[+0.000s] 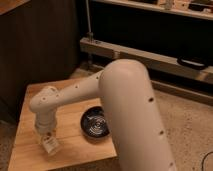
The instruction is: Place the bottle in the ceramic bowl
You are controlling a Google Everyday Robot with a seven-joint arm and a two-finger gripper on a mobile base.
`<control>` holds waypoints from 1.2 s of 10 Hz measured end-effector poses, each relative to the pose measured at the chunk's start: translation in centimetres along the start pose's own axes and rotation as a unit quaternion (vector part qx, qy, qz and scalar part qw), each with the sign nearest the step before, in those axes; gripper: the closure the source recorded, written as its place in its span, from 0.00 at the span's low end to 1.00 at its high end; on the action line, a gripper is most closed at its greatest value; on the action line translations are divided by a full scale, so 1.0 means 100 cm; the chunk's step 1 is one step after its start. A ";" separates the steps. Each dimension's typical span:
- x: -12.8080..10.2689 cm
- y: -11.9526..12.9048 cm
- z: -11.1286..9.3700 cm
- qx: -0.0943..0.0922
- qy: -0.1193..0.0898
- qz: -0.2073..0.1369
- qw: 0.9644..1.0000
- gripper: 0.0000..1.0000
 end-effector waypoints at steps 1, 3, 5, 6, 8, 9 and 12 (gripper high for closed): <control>0.002 -0.004 -0.029 -0.013 -0.020 -0.002 1.000 1.00; 0.009 -0.023 -0.077 -0.028 -0.057 0.002 0.998 1.00; 0.024 -0.068 -0.119 -0.039 -0.104 0.022 0.994 1.00; 0.029 -0.083 -0.126 -0.040 -0.116 0.031 0.992 1.00; 0.045 -0.126 -0.138 -0.036 -0.152 0.059 0.986 1.00; 0.051 -0.142 -0.141 -0.031 -0.165 0.071 0.983 1.00; 0.061 -0.173 -0.145 -0.002 -0.191 0.101 0.976 1.00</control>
